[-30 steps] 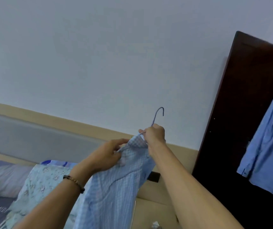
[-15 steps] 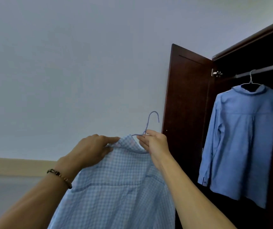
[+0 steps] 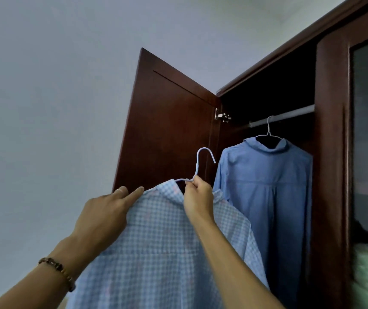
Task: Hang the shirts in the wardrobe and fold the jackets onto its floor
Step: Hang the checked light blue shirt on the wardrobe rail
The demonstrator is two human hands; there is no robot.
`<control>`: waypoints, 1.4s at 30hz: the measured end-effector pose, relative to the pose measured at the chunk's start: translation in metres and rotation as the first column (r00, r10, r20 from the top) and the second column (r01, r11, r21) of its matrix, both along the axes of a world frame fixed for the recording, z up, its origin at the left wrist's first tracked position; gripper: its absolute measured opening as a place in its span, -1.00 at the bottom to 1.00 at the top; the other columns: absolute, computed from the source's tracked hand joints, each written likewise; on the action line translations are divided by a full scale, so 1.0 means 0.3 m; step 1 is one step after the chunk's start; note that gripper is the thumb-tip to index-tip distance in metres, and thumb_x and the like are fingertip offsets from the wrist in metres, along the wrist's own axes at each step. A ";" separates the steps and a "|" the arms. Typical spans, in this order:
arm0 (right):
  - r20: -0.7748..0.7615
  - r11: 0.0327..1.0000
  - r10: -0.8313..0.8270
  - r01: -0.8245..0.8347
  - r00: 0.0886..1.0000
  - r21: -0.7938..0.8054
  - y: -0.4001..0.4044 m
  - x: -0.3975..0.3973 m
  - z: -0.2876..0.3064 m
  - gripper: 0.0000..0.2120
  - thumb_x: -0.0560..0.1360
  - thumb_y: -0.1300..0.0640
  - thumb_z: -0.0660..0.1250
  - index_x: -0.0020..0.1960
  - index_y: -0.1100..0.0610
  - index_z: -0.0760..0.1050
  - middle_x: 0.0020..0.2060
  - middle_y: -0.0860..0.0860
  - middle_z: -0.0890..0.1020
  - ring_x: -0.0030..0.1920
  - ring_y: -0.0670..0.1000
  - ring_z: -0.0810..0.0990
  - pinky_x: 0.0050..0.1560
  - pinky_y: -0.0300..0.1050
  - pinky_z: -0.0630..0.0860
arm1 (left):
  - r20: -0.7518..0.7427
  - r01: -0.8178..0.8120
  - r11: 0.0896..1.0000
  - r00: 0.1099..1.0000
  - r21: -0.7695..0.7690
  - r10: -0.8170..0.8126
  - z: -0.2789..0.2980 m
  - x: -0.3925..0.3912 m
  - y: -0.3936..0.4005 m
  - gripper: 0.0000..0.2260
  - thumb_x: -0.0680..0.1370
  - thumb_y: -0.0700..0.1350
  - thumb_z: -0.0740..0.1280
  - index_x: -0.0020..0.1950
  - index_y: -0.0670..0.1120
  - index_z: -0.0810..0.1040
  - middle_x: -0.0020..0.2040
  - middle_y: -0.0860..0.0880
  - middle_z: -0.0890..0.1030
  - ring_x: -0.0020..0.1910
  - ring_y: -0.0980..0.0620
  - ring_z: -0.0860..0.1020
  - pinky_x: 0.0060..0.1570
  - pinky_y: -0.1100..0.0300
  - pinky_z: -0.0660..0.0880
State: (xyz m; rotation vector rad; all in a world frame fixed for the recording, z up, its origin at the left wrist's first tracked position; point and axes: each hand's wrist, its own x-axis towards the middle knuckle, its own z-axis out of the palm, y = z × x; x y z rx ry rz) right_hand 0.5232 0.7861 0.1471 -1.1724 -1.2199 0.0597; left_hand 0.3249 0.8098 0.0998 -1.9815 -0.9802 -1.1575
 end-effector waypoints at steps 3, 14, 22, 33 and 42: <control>0.053 0.984 -0.168 0.164 0.984 0.071 0.080 0.161 0.067 -0.55 0.53 0.08 0.05 0.32 0.17 0.48 0.02 0.08 0.49 0.00 0.06 0.47 -0.03 -0.14 0.36 | -0.026 0.098 0.993 0.995 0.061 -0.096 0.050 0.192 0.115 -0.45 0.29 -0.20 0.45 0.30 -0.08 0.57 -0.08 -0.04 0.54 -0.32 -0.03 0.58 -0.63 0.26 0.20; 0.150 0.850 -0.518 0.487 0.842 0.201 0.285 0.683 0.446 -0.58 0.51 0.12 0.10 0.31 0.10 0.49 -0.16 0.08 0.45 -0.22 0.02 0.39 -0.24 -0.17 0.31 | 0.069 0.349 0.936 0.936 -0.043 -0.346 0.223 0.805 0.514 -0.24 0.60 -0.01 0.25 0.61 -0.04 -0.19 0.54 -0.06 0.03 0.39 -0.01 0.27 -0.23 0.28 0.48; 0.151 0.726 -0.683 0.644 0.714 0.241 0.418 1.011 0.727 -0.68 0.57 0.20 0.14 0.25 0.27 0.51 0.05 0.13 0.58 -0.03 0.08 0.50 -0.06 -0.11 0.29 | 0.072 0.422 0.902 0.900 0.094 -0.429 0.478 1.155 0.702 -0.29 0.59 -0.07 0.28 0.61 -0.10 -0.07 0.57 -0.08 0.03 0.41 -0.05 0.28 -0.18 0.24 0.47; 0.238 0.675 -0.738 0.700 0.632 0.234 0.440 1.258 0.933 -0.72 0.58 0.23 0.16 -0.31 0.12 0.30 -0.28 0.06 0.43 -0.29 0.08 0.42 -0.26 -0.16 0.30 | 0.026 0.510 0.857 0.858 0.075 -0.513 0.699 1.445 0.794 -0.31 0.59 -0.01 0.31 0.58 -0.09 -0.03 0.51 -0.04 0.05 0.37 -0.05 0.28 0.11 0.11 0.50; 0.184 0.662 -0.749 0.732 0.637 0.159 0.480 1.286 0.820 -0.68 0.57 0.14 0.21 0.20 0.34 0.49 0.16 0.28 0.55 0.10 0.26 0.55 -0.02 0.00 0.44 | -0.026 0.499 0.865 0.865 -0.046 -0.501 0.603 1.445 0.786 -0.37 0.61 0.02 0.27 0.57 -0.07 0.04 0.52 -0.04 0.09 0.35 -0.04 0.33 0.19 0.15 0.42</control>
